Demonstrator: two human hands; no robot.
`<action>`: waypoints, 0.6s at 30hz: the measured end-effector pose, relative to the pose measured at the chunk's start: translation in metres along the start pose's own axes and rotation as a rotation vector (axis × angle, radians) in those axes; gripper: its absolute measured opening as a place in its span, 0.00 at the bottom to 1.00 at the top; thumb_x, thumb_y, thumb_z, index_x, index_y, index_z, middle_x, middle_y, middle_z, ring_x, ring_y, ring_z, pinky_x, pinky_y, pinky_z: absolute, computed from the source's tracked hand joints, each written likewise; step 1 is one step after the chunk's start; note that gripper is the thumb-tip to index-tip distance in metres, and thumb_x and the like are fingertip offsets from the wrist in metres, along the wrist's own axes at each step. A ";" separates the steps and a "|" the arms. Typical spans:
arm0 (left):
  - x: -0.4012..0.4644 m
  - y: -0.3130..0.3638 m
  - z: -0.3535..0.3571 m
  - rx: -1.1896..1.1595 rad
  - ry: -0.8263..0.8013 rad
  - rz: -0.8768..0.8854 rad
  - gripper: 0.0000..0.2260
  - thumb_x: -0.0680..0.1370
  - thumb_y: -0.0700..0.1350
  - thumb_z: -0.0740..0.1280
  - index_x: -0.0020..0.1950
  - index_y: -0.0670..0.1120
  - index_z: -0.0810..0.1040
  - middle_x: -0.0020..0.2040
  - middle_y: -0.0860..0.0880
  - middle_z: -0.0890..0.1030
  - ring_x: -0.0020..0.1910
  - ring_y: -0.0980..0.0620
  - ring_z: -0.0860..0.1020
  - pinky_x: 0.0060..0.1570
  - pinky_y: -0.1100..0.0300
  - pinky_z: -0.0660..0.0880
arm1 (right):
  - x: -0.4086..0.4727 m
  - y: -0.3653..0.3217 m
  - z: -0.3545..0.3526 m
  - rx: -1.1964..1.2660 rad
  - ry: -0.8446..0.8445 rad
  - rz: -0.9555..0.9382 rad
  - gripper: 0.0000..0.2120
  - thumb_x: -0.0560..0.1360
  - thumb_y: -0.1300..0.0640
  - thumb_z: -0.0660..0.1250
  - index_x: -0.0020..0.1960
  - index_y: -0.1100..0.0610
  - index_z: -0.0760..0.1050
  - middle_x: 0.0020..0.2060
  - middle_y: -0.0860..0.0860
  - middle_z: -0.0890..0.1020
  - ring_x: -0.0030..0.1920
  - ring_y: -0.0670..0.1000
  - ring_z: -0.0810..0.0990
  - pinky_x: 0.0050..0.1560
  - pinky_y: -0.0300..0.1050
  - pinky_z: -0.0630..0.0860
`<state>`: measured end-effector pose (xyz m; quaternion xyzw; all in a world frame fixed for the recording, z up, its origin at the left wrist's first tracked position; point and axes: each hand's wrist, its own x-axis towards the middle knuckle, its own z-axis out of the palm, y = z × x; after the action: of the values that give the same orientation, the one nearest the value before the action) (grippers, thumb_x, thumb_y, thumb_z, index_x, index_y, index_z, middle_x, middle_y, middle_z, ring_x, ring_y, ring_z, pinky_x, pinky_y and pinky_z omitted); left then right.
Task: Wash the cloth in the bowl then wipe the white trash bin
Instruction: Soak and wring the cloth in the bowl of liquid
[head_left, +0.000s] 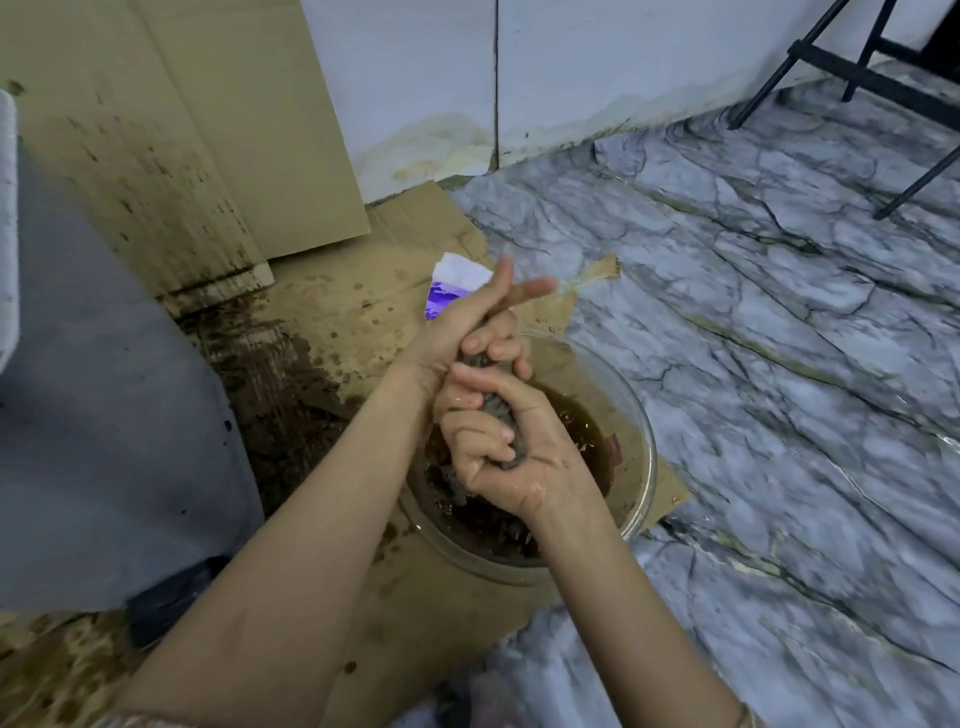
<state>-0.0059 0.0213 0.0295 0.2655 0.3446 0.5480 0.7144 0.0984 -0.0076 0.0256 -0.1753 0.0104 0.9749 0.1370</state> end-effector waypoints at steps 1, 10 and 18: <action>0.000 -0.002 0.002 0.097 0.046 -0.042 0.21 0.79 0.56 0.55 0.45 0.46 0.83 0.15 0.54 0.59 0.18 0.59 0.63 0.25 0.63 0.75 | 0.002 0.000 -0.008 -0.097 0.074 -0.039 0.11 0.69 0.68 0.66 0.31 0.61 0.69 0.24 0.51 0.69 0.16 0.43 0.61 0.14 0.32 0.55; 0.022 -0.049 -0.002 0.592 0.448 -0.031 0.19 0.83 0.50 0.55 0.38 0.42 0.73 0.14 0.52 0.62 0.13 0.55 0.62 0.22 0.63 0.66 | 0.030 0.007 -0.056 -0.716 0.736 -0.499 0.16 0.70 0.73 0.57 0.30 0.57 0.65 0.20 0.50 0.66 0.16 0.43 0.58 0.19 0.31 0.53; 0.026 -0.066 -0.010 0.875 0.676 0.047 0.21 0.83 0.50 0.52 0.32 0.45 0.70 0.28 0.46 0.72 0.27 0.46 0.73 0.31 0.58 0.73 | 0.054 0.015 -0.085 -0.960 0.942 -0.765 0.04 0.71 0.59 0.70 0.43 0.59 0.77 0.29 0.49 0.78 0.32 0.46 0.75 0.29 0.38 0.68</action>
<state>0.0301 0.0291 -0.0316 0.3548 0.7442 0.4243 0.3745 0.0746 -0.0141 -0.0736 -0.6030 -0.4175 0.5800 0.3545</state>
